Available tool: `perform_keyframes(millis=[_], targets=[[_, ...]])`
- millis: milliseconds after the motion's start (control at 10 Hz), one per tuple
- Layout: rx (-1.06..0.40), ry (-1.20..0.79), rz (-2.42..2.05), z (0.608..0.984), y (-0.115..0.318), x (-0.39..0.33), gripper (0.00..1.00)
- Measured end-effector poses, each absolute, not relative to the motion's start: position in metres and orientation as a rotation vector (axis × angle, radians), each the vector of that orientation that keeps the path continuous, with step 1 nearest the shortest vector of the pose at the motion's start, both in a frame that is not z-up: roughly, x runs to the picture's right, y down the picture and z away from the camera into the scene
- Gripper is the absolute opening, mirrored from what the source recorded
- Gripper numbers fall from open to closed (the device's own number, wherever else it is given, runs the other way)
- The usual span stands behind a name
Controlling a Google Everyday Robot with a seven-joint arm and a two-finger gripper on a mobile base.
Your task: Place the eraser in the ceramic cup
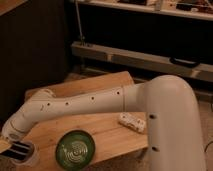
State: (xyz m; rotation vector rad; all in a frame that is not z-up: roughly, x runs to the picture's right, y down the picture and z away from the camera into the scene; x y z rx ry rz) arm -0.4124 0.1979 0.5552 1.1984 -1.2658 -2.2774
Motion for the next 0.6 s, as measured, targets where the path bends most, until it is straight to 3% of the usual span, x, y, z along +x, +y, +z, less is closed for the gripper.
perform_keyframes(millis=[600], targets=[[1.178,-1.249,-2.258,0.5574,0.1931,-0.4084,0.8]])
